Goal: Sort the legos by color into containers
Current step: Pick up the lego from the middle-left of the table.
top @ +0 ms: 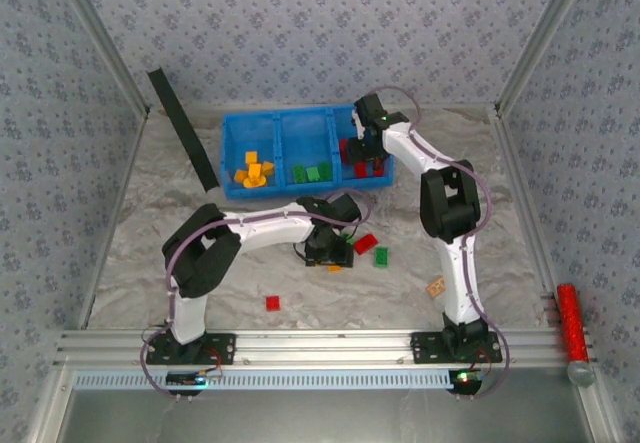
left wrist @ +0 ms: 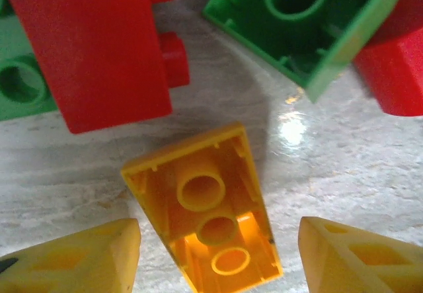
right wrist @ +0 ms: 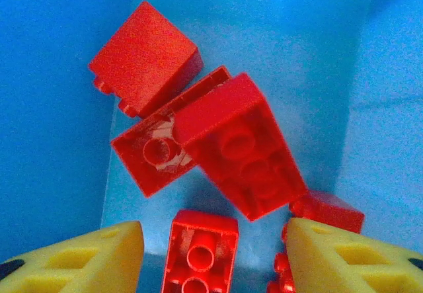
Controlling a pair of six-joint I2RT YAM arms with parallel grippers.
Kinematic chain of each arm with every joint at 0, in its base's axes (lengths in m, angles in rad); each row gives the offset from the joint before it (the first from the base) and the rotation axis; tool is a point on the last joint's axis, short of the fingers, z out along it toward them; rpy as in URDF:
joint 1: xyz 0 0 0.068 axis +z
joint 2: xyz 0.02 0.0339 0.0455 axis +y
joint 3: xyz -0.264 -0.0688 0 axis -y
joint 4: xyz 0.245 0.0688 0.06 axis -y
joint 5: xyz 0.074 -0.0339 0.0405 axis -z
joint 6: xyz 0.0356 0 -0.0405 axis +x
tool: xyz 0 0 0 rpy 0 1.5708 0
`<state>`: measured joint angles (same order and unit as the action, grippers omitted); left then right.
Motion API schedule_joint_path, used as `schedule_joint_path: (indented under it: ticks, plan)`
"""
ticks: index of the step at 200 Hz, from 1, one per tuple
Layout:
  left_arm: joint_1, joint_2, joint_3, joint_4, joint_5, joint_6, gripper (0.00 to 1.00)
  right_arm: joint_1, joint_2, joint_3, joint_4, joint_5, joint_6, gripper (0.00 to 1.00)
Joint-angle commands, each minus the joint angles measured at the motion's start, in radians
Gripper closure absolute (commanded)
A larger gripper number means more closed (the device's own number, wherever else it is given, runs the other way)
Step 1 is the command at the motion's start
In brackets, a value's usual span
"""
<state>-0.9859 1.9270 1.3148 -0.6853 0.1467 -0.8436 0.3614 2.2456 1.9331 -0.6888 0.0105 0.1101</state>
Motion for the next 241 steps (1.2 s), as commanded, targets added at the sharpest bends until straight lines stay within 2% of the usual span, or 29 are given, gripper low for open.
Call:
schedule_joint_path:
  ticks: [1,44,86,141,163,190,241]
  plan:
    - [0.008,0.029,0.011,-0.037,0.019,0.022,0.38,-0.002,-0.118,-0.028,-0.006,-0.004,-0.02,0.38]
    - [0.023,0.05,0.004,-0.027,0.025,0.033,0.54,0.004,-0.291,-0.141,-0.012,-0.01,-0.026,0.38]
    - [0.044,0.005,-0.031,-0.034,0.025,0.066,0.71,0.011,-0.508,-0.368,-0.014,0.002,0.002,0.38]
    - [0.101,-0.173,0.004,-0.161,0.019,0.186,0.76,0.063,-0.784,-0.706,-0.045,0.014,0.144,0.37]
    - [0.162,-0.244,0.045,-0.212,0.012,0.246,0.76,0.111,-0.867,-0.821,-0.07,0.019,0.224,0.37]
    - [0.291,-0.307,0.068,-0.221,0.003,0.317,0.76,0.185,-0.931,-0.911,-0.071,0.015,0.306,0.37]
    - [0.527,-0.291,0.107,-0.132,-0.039,0.414,0.76,0.323,-0.905,-0.903,-0.053,0.042,0.546,0.37]
